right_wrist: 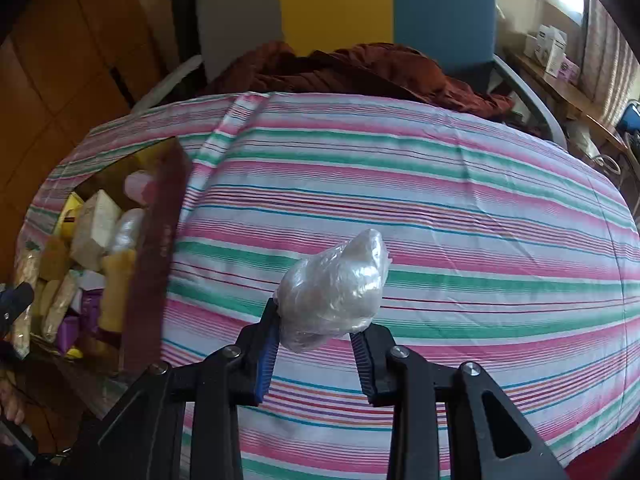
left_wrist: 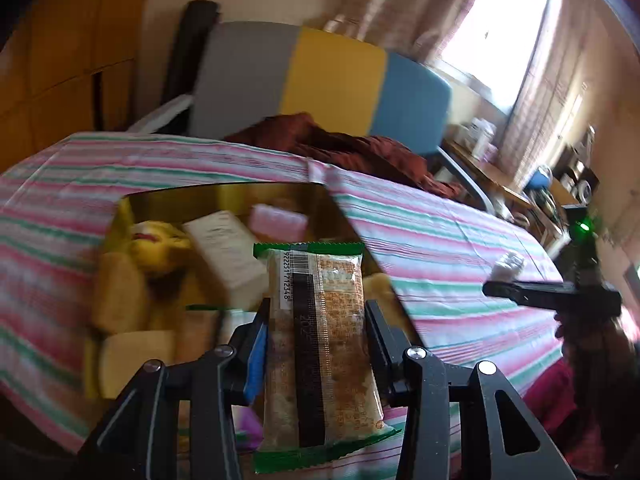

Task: Organize objects
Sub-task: 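Carry the snack bar and white wrapped item over the gold tray with both tools, then release the white wrapped item with the right tool while the left tool lowers the snack bar into the tray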

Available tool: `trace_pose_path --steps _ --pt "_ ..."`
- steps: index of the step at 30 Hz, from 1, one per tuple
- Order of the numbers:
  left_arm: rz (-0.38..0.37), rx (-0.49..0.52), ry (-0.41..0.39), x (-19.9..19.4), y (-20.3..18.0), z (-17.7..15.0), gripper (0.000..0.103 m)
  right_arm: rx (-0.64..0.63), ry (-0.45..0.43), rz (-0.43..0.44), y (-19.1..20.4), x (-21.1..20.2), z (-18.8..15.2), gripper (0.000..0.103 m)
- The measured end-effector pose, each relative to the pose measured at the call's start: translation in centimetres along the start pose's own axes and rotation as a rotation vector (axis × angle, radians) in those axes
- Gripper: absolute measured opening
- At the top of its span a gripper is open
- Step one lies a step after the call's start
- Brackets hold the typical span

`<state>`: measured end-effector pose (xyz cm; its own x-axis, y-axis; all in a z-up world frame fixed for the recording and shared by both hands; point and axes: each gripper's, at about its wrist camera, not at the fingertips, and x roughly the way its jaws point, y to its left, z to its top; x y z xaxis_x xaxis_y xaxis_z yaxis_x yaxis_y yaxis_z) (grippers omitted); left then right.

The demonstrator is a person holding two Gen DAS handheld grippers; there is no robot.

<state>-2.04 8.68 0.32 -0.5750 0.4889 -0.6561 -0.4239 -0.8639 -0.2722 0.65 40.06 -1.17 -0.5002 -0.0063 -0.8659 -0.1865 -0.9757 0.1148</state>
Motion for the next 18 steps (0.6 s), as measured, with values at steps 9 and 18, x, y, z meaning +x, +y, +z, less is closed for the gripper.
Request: trace_pose_path --steps 9,18 --pt "0.095 -0.147 -0.059 -3.8 7.0 -0.1 0.044 -0.143 -0.040 0.236 10.6 -1.4 -0.9 0.033" --pt "0.128 -0.221 -0.062 -4.9 10.4 -0.9 0.044 -0.256 0.002 0.338 17.4 0.1 -1.8 0.033"
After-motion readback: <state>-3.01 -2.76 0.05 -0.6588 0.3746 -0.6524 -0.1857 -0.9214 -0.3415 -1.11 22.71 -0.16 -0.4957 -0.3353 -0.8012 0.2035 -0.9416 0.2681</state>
